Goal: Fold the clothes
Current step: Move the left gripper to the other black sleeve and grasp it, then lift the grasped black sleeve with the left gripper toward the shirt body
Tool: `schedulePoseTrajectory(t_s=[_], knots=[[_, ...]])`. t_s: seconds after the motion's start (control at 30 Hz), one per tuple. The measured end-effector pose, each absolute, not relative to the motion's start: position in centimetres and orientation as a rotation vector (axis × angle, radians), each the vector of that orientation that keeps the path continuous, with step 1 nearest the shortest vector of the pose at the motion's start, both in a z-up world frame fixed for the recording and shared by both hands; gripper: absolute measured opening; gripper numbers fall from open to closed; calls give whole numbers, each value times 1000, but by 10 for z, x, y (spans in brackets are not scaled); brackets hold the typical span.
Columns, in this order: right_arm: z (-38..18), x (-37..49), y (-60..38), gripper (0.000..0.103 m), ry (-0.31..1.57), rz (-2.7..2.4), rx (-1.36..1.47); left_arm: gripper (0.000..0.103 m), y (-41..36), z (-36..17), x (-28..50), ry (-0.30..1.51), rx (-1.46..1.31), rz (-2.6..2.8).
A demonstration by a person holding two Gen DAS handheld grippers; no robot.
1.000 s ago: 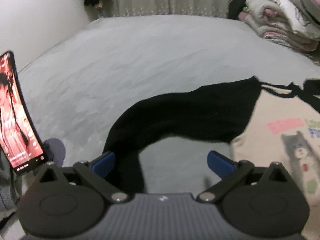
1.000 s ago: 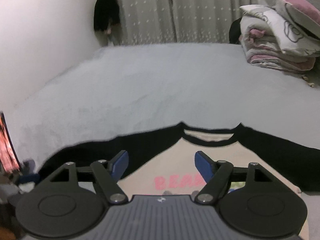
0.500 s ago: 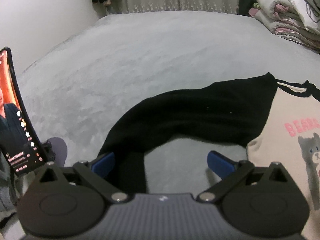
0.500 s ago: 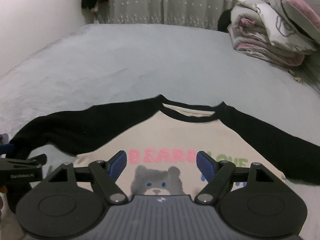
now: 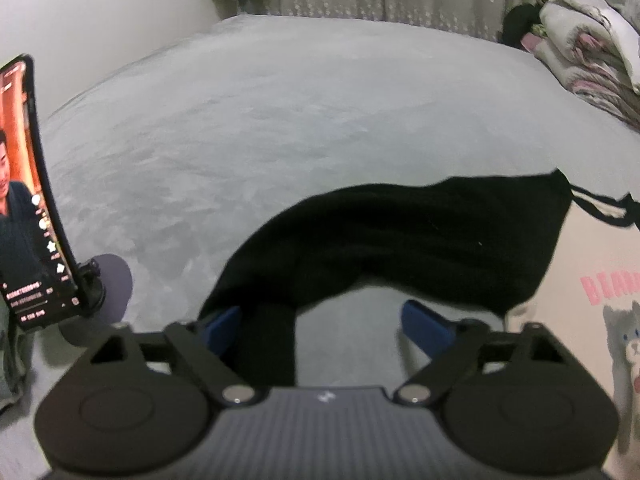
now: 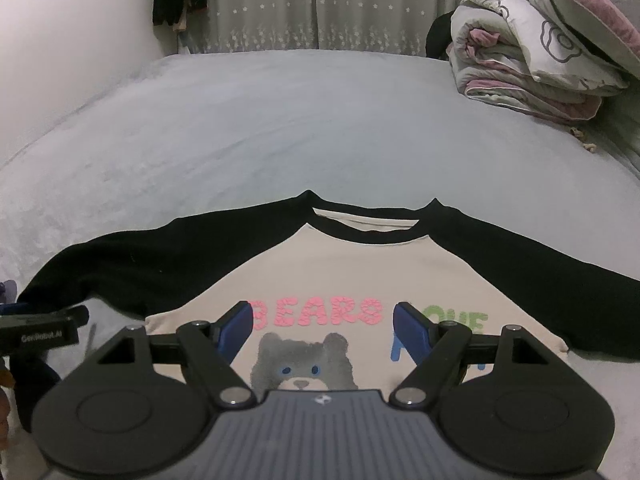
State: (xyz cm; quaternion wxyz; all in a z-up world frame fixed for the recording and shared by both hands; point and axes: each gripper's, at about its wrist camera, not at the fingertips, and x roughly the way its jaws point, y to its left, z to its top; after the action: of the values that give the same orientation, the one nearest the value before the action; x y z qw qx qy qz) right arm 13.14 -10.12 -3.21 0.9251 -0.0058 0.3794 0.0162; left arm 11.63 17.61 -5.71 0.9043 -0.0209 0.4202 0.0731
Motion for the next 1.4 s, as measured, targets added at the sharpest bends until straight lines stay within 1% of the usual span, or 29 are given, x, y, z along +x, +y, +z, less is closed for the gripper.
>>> schedulePoseTrajectory(t_s=[0.03, 0.07, 0.1, 0.13, 0.2, 0.23, 0.3, 0.5, 0.63, 0.87, 0.9, 0.93, 0.97, 1.0, 1.03, 1.1, 1.23, 1.27, 1.3, 1.33, 1.37, 1.4], knots=[[-32, 131, -101, 78, 778, 37, -9, 70, 179, -57, 117, 866, -55, 161], [-32, 131, -101, 78, 778, 39, -5, 63, 182, -57, 117, 859, -68, 174], [-32, 131, -101, 78, 778, 42, -2, 47, 186, -56, 118, 851, -80, 188], [-32, 131, -101, 78, 778, 45, 3, 35, 189, -56, 118, 844, -93, 202], [-33, 132, -102, 78, 779, 51, 13, 16, 195, -50, 115, 803, -123, 212], [-32, 132, -102, 78, 779, 54, 19, 13, 197, -47, 113, 783, -147, 194], [-33, 132, -103, 78, 779, 59, 31, 9, 201, -40, 110, 743, -195, 153], [-35, 133, -102, 78, 786, 73, 62, 7, 185, -30, 103, 689, -183, 19], [-36, 133, -100, 78, 790, 82, 69, 9, 179, -28, 101, 673, -125, 45], [-39, 133, -96, 78, 802, 98, 77, 13, 187, -29, 101, 700, -151, 19], [-39, 133, -96, 78, 803, 100, 76, 20, 186, -29, 101, 700, -134, 37], [-39, 133, -96, 78, 803, 101, 75, 40, 184, -29, 101, 697, -111, 55], [-39, 133, -95, 78, 804, 102, 74, 54, 182, -28, 100, 687, -91, 68], [-39, 133, -95, 78, 805, 103, 72, 74, 181, -28, 99, 677, -72, 80], [-40, 133, -94, 78, 806, 103, 71, 76, 181, -28, 99, 672, -58, 84], [-40, 134, -94, 78, 808, 104, 71, 77, 182, -28, 98, 663, -31, 89], [-41, 134, -92, 78, 810, 107, 69, 76, 192, -39, 108, 743, -37, 136], [-41, 134, -92, 78, 810, 109, 69, 75, 194, -43, 110, 770, -39, 135], [-41, 134, -92, 78, 811, 110, 68, 66, 196, -45, 111, 782, -45, 133], [-41, 135, -92, 78, 811, 112, 71, 48, 197, -48, 112, 793, -51, 131], [-42, 135, -92, 78, 812, 114, 73, 37, 198, -50, 113, 803, -57, 129], [-42, 135, -92, 78, 813, 116, 75, 17, 198, -49, 112, 794, -69, 110]])
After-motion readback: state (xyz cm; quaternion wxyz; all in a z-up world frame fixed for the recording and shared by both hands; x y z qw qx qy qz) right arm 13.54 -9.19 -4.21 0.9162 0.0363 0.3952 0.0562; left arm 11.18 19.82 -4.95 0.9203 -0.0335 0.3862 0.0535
